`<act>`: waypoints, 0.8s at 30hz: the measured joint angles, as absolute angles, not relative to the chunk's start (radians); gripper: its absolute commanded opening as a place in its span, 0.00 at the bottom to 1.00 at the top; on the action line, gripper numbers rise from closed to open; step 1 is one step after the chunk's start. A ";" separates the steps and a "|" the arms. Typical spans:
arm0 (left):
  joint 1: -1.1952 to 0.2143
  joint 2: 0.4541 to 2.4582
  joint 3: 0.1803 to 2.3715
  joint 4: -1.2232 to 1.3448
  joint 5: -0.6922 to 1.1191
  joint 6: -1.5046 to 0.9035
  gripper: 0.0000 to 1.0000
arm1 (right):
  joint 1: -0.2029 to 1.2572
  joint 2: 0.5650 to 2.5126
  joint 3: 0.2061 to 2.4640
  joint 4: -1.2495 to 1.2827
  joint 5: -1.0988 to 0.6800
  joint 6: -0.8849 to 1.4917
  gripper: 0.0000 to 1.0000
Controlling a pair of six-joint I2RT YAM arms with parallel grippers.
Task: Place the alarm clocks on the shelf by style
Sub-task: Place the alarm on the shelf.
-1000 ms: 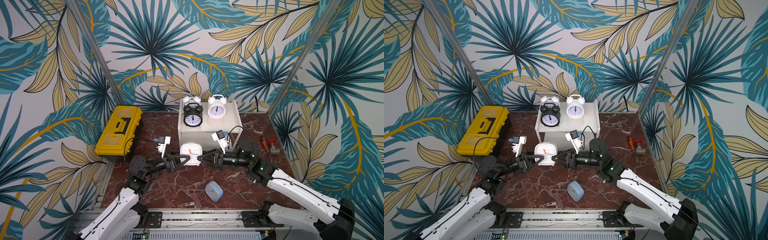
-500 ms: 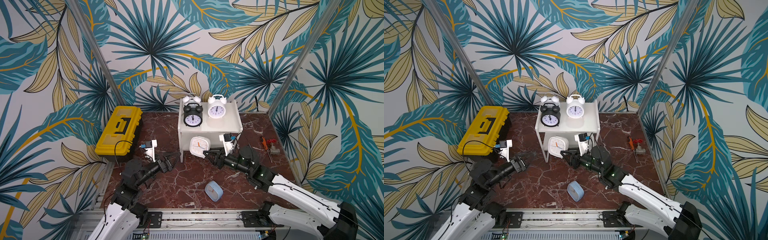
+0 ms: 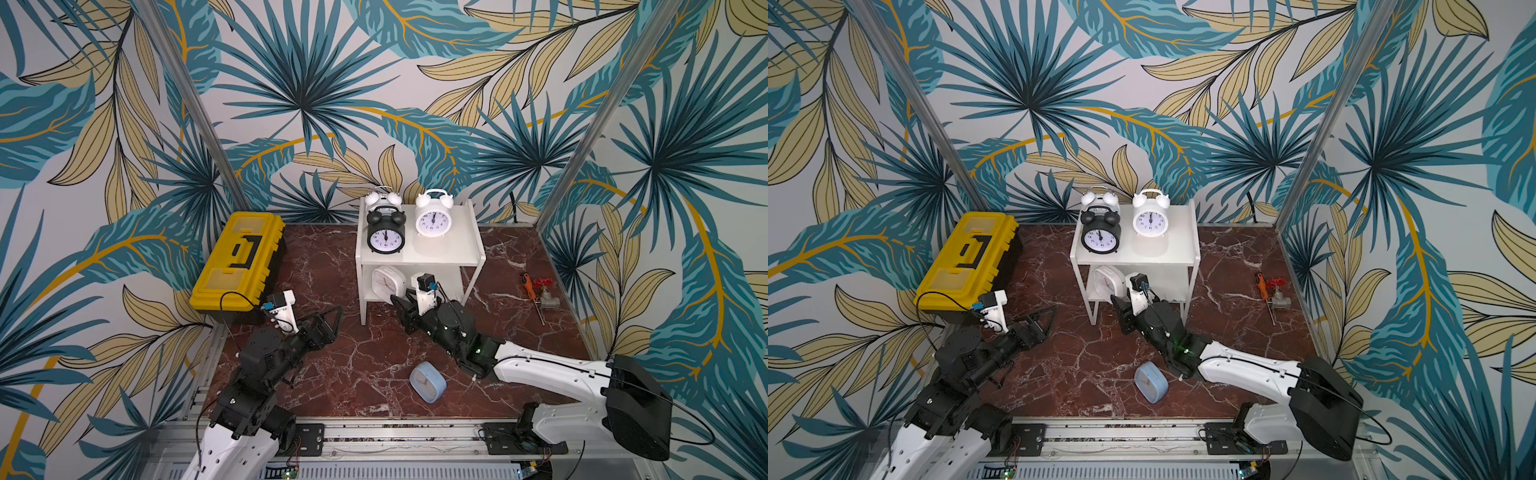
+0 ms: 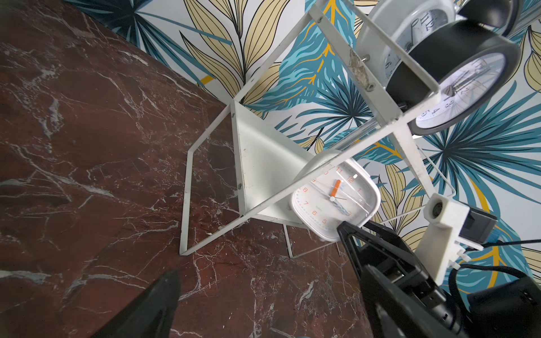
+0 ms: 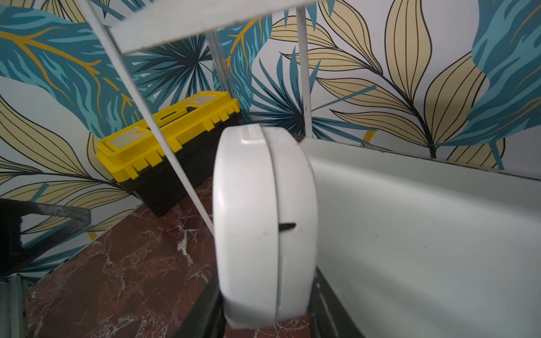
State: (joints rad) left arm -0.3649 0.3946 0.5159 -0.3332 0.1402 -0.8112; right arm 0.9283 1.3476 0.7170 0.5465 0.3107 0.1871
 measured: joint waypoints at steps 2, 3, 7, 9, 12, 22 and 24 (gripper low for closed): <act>-0.364 0.395 0.515 -0.333 0.136 -0.812 0.98 | 0.929 1.390 0.728 0.572 0.327 0.167 0.18; -0.364 0.395 0.515 -0.333 0.134 -0.813 0.98 | 0.929 1.407 0.731 0.584 0.337 0.157 0.19; -0.364 0.400 0.515 -0.331 0.134 -0.814 0.97 | 0.928 1.458 0.745 0.636 0.375 0.119 0.20; -0.363 0.407 0.515 -0.331 0.135 -0.811 0.97 | 0.928 1.485 0.760 0.657 0.390 0.102 0.20; -0.362 0.417 0.515 -0.330 0.136 -0.809 0.96 | 0.926 1.531 0.784 0.690 0.398 0.084 0.21; -0.357 0.439 0.515 -0.318 0.143 -0.806 0.94 | 0.914 1.588 0.800 0.757 0.418 0.077 0.34; -0.356 0.441 0.515 -0.311 0.146 -0.802 0.93 | 0.914 1.588 0.799 0.757 0.420 0.078 0.40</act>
State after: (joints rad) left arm -0.3557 0.4408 0.5152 -0.3115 0.1459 -0.8024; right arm 0.9142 1.5883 0.7994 0.7574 0.4198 0.0776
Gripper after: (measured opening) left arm 0.938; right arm 0.420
